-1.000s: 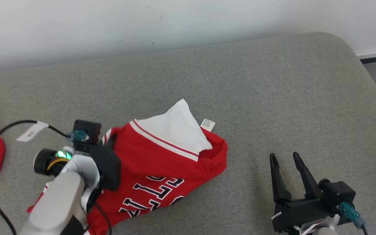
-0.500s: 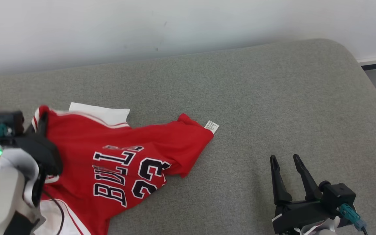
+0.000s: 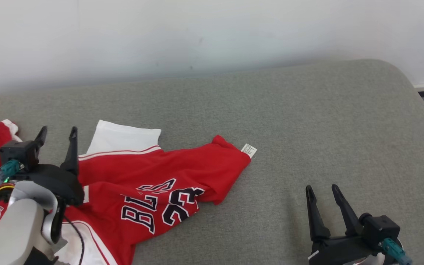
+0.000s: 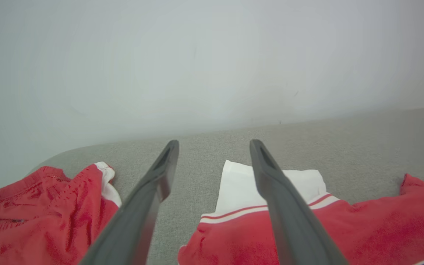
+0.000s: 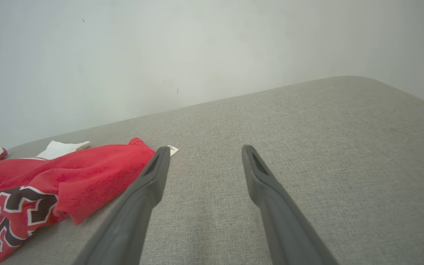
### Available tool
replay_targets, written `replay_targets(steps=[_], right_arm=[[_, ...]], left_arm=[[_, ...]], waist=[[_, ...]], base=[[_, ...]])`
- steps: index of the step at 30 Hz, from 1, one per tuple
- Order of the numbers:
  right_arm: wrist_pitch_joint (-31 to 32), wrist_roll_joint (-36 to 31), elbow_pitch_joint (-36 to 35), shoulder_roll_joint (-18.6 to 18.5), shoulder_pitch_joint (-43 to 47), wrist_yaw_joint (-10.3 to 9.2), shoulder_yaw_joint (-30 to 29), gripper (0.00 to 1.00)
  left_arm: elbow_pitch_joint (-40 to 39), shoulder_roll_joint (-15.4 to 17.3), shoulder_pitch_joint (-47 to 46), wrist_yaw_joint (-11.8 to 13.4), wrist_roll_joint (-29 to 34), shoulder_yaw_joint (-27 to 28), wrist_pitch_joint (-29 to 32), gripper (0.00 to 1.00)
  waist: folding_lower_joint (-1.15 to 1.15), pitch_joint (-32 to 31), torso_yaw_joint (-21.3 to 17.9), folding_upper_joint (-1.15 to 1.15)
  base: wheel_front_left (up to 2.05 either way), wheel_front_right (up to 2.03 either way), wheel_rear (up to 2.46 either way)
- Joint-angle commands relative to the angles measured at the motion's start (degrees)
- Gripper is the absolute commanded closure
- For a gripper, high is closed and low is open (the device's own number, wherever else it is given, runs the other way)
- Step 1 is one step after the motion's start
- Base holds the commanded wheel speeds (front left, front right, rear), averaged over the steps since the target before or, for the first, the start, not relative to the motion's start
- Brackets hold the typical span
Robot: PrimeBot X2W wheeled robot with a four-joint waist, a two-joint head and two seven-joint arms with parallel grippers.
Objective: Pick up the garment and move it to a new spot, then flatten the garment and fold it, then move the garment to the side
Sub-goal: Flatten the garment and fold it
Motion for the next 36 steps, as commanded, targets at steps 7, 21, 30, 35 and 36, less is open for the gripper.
replay_targets(steps=[7, 21, 30, 35, 36], right_arm=[[-0.1, -0.5, 0.8, -0.1, 2.0, 0.2, 0.1, 0.0], [-0.1, -2.0, 2.0, -0.1, 1.8, 0.2, -0.7, 0.0], [-0.1, -2.8, 2.4, -0.1, 1.2, 0.2, -0.4, 0.0], [-0.1, -2.8, 4.5, -0.1, 0.3, 0.2, 0.0, 0.0], [-0.1, -2.9, 5.3, -0.1, -0.4, 0.2, 0.2, 0.0]], left_arm=[[-9.6, -1.5, 7.8, 2.5, 0.5, 0.8, -4.4, 0.0], [-30.7, -4.3, 28.4, 8.0, 4.7, 2.4, -5.2, 0.0], [-35.1, -6.6, 35.8, 7.0, 8.0, 8.3, -5.2, 0.0], [-35.9, -9.3, 38.5, 5.8, 9.9, 11.7, -5.2, 0.0], [-35.7, -9.9, 39.0, 5.6, 10.1, 12.2, -5.2, 0.0]], waist=[[0.0, -2.9, 3.9, 0.0], [0.0, -3.3, 7.0, 0.0], [0.0, -3.9, 8.3, 0.0], [0.0, -4.1, 9.8, 0.0], [0.0, -4.1, 10.0, 0.0]], base=[[0.0, 0.0, 0.0], [0.0, 0.0, 0.0], [0.0, 0.0, 0.0], [0.0, 0.0, 0.0], [0.0, 0.0, 0.0]])
